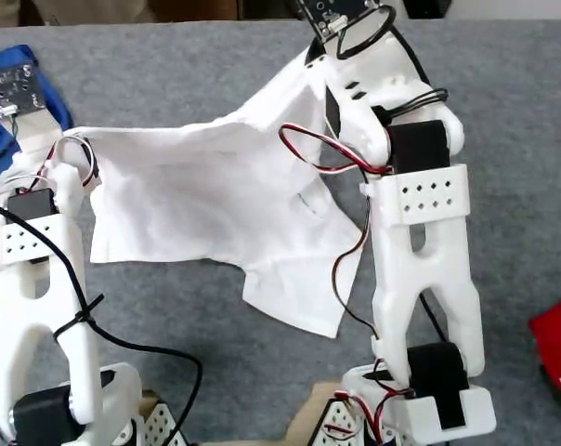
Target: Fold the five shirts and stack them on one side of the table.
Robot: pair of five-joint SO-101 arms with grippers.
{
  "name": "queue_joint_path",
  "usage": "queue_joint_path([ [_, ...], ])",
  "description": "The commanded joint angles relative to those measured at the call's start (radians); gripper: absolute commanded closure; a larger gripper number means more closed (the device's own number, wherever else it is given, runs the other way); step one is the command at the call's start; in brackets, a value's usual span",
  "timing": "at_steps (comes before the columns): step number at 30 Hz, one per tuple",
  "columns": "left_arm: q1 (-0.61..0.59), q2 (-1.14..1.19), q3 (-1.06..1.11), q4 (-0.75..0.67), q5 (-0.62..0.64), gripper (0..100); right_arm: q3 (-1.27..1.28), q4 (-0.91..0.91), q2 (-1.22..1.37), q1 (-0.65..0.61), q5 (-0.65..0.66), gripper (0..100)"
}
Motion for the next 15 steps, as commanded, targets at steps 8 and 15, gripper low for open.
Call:
queue_joint_path([
  [8,0.028,-0.004,-0.103,-0.126,0.005,98,0.147,-0.298,-0.013,-0.081,0.002,99.4],
  [15,0.072,-0.002,0.044,-0.474,0.002,98,0.249,-0.516,-0.002,-0.099,0.003,99.4],
])
